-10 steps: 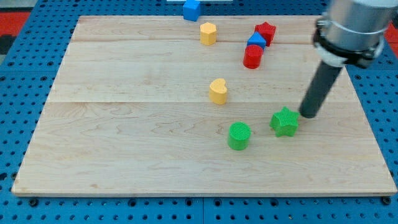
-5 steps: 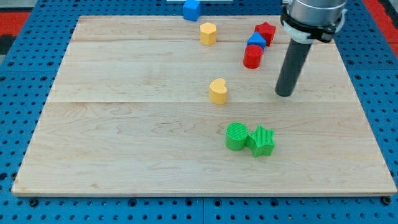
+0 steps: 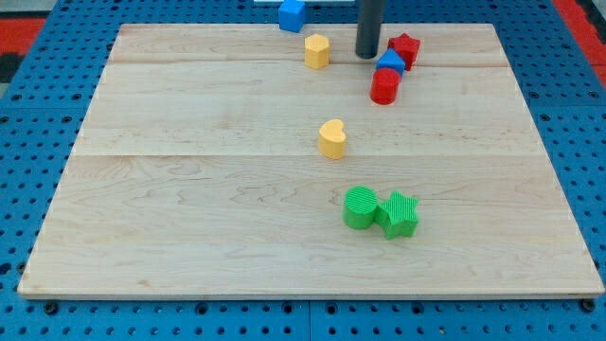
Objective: Slide the yellow hexagon into the yellow heart
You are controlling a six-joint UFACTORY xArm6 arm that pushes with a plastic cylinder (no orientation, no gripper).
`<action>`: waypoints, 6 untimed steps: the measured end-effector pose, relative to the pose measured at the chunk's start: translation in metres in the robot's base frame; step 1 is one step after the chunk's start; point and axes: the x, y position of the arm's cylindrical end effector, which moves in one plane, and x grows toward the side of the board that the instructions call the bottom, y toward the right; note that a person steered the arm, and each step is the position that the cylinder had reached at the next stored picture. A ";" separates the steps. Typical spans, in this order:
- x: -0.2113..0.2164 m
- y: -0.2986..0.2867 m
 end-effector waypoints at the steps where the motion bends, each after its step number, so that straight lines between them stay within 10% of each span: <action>1: -0.001 -0.043; 4: 0.012 -0.153; 6: 0.101 -0.150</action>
